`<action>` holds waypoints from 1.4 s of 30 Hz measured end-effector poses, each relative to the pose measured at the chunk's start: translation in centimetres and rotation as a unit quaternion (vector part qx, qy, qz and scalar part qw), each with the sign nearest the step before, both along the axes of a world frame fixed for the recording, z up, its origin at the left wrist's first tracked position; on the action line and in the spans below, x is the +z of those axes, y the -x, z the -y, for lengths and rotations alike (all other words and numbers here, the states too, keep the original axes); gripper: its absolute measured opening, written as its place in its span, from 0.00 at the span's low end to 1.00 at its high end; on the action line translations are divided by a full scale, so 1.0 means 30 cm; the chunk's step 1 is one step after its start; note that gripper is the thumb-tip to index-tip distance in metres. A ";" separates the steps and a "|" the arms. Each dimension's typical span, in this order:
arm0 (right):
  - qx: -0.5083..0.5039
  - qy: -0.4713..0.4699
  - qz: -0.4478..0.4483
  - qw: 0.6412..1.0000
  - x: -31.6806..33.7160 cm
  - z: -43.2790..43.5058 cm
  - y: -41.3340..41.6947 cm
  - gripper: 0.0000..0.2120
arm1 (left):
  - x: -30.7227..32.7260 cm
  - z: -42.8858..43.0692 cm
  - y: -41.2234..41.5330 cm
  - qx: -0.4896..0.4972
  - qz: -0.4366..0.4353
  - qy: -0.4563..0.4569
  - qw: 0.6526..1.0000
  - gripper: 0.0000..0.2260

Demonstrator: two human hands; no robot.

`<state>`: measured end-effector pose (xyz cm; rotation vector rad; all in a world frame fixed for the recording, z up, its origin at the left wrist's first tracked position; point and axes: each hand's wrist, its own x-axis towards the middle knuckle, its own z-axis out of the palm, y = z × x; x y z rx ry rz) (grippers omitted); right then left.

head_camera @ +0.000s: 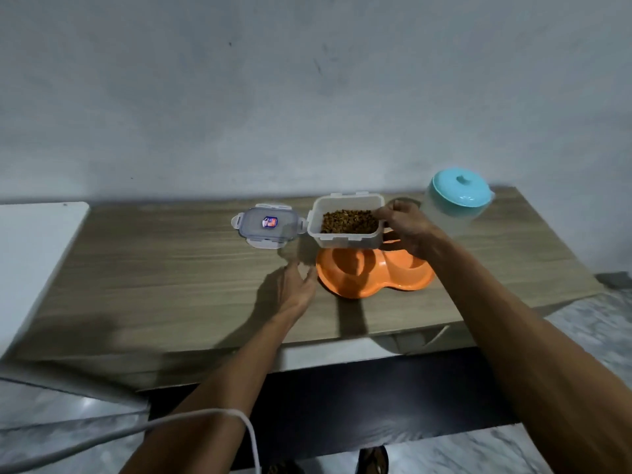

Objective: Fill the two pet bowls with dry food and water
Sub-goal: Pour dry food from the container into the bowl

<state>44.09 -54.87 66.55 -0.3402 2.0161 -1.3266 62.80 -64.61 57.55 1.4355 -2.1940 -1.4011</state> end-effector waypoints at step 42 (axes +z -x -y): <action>0.133 -0.081 -0.459 0.875 0.004 -0.168 0.048 0.17 | -0.135 -0.109 0.168 -0.126 0.143 0.174 0.966 0.45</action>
